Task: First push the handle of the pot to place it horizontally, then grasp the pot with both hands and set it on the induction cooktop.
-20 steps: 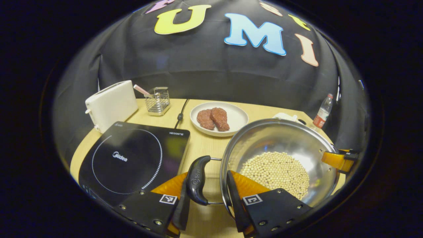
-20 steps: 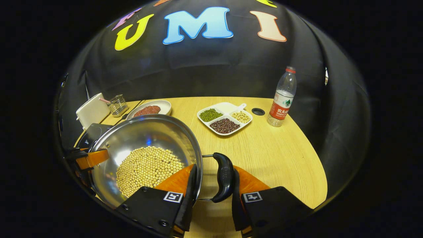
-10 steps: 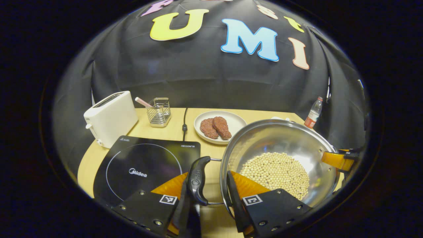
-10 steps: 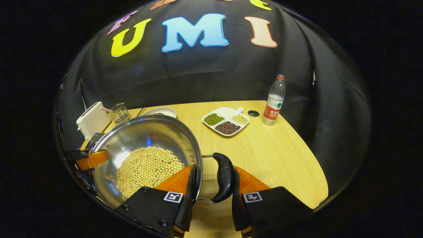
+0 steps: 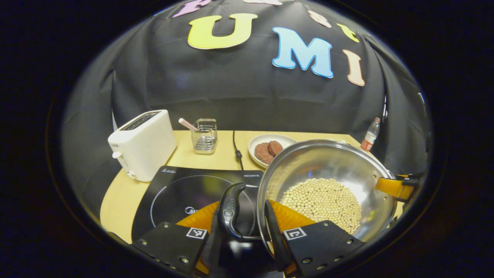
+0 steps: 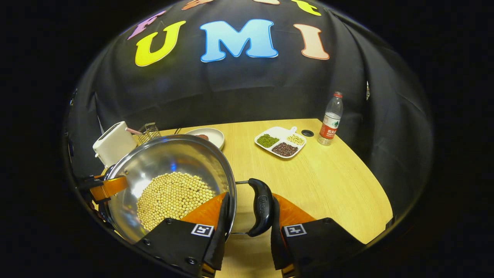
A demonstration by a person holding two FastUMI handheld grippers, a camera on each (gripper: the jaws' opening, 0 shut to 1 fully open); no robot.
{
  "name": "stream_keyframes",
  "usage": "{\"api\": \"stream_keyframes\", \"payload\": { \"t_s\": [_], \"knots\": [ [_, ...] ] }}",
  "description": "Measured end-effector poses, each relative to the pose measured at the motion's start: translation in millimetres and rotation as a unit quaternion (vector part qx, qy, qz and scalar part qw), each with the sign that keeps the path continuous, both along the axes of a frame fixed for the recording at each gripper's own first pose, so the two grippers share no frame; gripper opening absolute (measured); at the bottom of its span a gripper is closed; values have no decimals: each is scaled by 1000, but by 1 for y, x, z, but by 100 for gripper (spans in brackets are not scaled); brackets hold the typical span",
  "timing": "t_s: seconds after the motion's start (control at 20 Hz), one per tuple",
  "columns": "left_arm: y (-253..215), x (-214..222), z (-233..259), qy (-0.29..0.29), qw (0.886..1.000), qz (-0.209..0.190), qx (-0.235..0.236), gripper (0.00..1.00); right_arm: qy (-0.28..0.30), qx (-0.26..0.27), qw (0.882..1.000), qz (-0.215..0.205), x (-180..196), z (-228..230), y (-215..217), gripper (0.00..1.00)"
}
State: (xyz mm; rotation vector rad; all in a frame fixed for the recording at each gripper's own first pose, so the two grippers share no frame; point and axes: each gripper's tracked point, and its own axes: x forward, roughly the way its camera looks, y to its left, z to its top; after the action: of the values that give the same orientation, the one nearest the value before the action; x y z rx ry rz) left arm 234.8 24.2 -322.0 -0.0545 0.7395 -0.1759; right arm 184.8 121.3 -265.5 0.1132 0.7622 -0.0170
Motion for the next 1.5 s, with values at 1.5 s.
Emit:
{"api": "stream_keyframes", "payload": {
  "t_s": [1.5],
  "knots": [
    [192,39,-27,12,999,40,19,56,17,35,998,41,32,-9,187,48]
  ]
}}
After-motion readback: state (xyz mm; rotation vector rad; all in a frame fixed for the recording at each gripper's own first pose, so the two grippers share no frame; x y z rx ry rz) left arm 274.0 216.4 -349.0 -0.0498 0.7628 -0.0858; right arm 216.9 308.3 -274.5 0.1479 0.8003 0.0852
